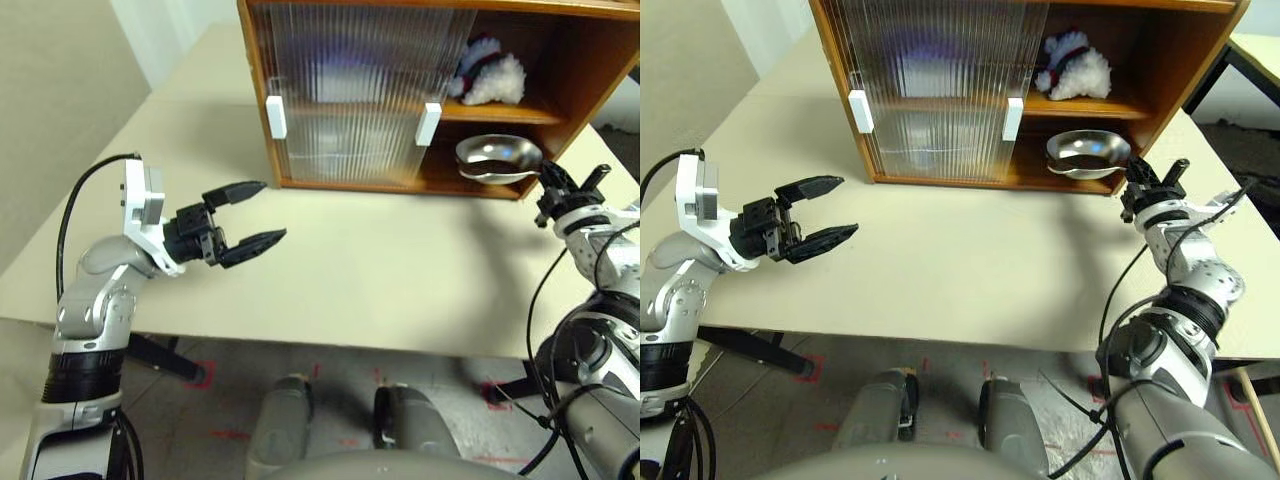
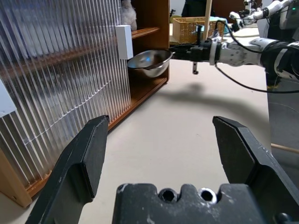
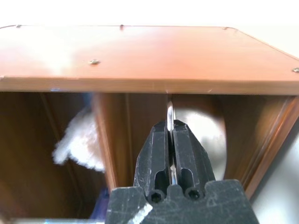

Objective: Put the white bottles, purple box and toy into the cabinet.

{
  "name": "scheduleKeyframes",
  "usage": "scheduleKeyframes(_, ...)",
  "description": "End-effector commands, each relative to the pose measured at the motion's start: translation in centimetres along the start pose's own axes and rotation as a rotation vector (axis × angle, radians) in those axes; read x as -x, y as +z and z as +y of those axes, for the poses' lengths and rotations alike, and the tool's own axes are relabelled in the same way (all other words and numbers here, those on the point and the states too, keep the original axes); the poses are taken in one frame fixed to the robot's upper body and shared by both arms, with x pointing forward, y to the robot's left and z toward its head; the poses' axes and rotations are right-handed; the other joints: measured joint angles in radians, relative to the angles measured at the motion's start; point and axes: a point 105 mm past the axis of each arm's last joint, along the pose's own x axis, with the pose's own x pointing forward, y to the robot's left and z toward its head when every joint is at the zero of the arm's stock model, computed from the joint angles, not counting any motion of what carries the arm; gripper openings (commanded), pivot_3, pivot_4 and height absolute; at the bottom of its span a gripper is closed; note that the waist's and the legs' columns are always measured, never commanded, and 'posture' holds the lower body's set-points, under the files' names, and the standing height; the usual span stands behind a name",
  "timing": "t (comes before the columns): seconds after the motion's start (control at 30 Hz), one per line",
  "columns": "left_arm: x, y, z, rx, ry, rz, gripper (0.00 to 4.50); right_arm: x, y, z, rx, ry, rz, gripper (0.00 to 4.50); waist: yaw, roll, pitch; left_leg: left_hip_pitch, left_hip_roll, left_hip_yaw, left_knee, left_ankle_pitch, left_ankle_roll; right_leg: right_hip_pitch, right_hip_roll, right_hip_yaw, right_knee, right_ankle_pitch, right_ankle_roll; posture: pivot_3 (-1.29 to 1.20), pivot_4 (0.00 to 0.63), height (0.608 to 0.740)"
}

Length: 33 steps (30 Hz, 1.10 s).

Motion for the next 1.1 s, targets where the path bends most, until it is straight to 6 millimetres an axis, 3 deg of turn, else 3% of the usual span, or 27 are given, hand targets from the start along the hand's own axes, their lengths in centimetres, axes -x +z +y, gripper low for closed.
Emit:
scheduleKeyframes(0.03,-0.1,-0.4,-0.2,0.014,-0.007,0.017,4.50,-1.1,-0.9,-0.6,-0.011,-0.029,-0.039,0.01,0.000,0.001,0.001,0.000,0.000,0.000,0.000,0.000,0.000,0.000,0.000,0.000,0.000,0.000,0.000,0.20,0.068,0.740)
scheduleKeyframes(0.33,-0.1,-0.4,-0.4,0.018,-0.004,0.016,4.50,-2.9,-3.4,-1.3,0.004,-0.071,-0.065,0.01,0.001,0.002,0.001,0.000,0.000,0.000,-0.005,0.001,0.002,-0.001,0.000,0.001,0.000,0.000,0.000,0.21,0.077,0.740)
scheduleKeyframes(0.7,-0.1,-0.2,-0.6,0.018,-0.003,0.016,4.50,-4.5,-5.2,-1.6,0.025,-0.116,-0.109,0.01,0.003,0.002,0.002,0.002,0.000,0.000,-0.010,0.002,0.003,-0.002,0.000,0.001,0.000,0.000,0.003,0.24,0.079,0.740)
scheduleKeyframes(1.1,-0.1,-0.2,-0.8,0.019,-0.001,0.014,4.50,-4.8,-6.0,-1.9,0.009,-0.125,-0.115,0.01,0.004,0.002,0.002,0.002,0.000,0.000,-0.011,0.002,0.003,-0.002,0.000,0.001,0.000,0.000,0.003,0.24,0.074,0.740)
